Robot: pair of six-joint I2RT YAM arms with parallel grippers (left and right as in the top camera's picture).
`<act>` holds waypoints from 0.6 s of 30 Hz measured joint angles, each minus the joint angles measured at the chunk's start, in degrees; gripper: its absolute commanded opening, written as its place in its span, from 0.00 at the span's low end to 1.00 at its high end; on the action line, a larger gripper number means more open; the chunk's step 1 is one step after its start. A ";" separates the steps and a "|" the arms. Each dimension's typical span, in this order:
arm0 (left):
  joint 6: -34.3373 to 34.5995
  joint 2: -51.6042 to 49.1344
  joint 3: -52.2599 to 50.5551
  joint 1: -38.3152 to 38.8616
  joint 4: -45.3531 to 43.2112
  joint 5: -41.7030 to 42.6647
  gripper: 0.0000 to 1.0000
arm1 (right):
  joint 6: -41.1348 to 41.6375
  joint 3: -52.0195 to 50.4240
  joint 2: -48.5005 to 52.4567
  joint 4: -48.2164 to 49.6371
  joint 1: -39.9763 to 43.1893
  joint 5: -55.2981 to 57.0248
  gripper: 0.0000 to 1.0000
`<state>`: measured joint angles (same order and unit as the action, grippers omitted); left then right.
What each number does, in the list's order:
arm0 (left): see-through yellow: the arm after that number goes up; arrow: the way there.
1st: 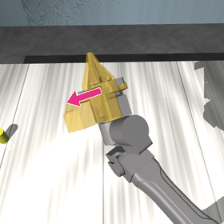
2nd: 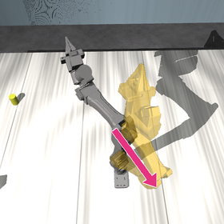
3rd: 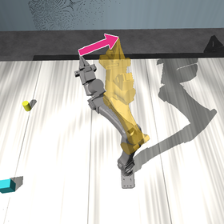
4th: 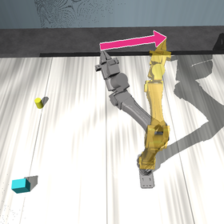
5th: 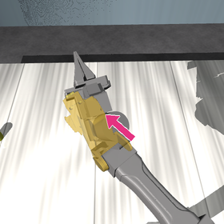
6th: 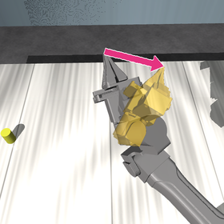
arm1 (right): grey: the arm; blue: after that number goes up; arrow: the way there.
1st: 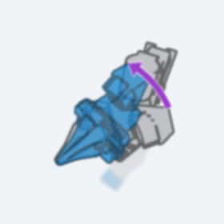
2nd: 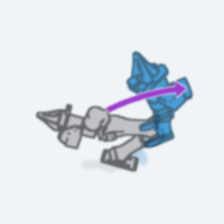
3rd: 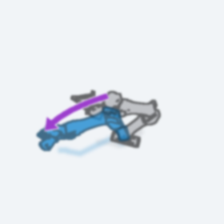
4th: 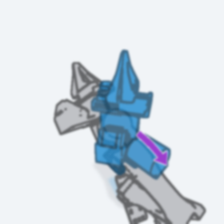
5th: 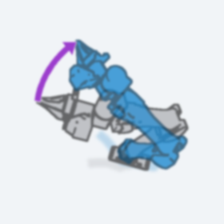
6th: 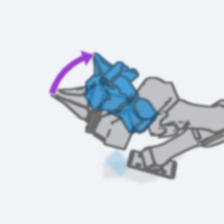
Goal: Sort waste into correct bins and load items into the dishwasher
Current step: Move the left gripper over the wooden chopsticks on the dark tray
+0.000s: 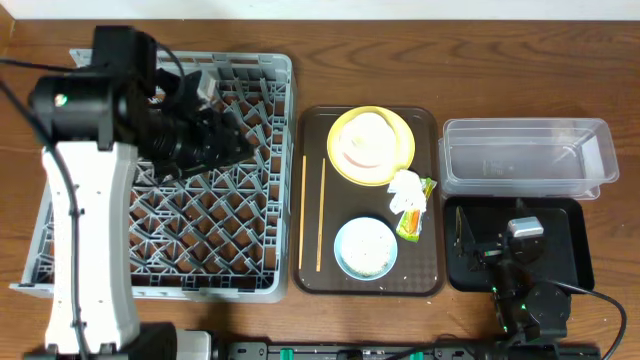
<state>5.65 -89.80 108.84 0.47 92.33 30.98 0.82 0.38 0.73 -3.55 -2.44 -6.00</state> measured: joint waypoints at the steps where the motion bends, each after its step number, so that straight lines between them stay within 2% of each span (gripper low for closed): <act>1: -0.48 -0.48 -0.90 0.22 0.00 0.15 0.12 | 0.00 0.00 0.00 0.00 0.00 0.00 0.99; 2: -0.44 -0.66 -1.99 0.68 0.00 0.33 0.08 | 0.00 0.00 -0.02 0.00 0.00 0.00 0.99; 7: -3.43 -0.70 -10.95 6.27 -0.81 0.61 0.08 | 0.00 0.00 0.00 0.02 0.02 0.00 0.99; 11: -3.76 -0.76 -19.32 11.63 -9.53 0.61 0.08 | 0.00 0.00 0.00 0.00 0.02 0.00 0.99; 14: -1.03 -0.81 -25.42 15.47 -18.01 -1.14 0.08 | 0.00 0.02 0.02 0.00 0.02 0.00 0.99; 18: 7.04 -0.87 -32.72 21.44 -27.34 -9.97 0.08 | 0.00 0.00 0.00 0.00 0.02 0.00 0.99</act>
<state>12.69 -90.67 76.12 21.91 64.99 21.02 0.82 0.38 0.73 -3.55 -2.42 -6.00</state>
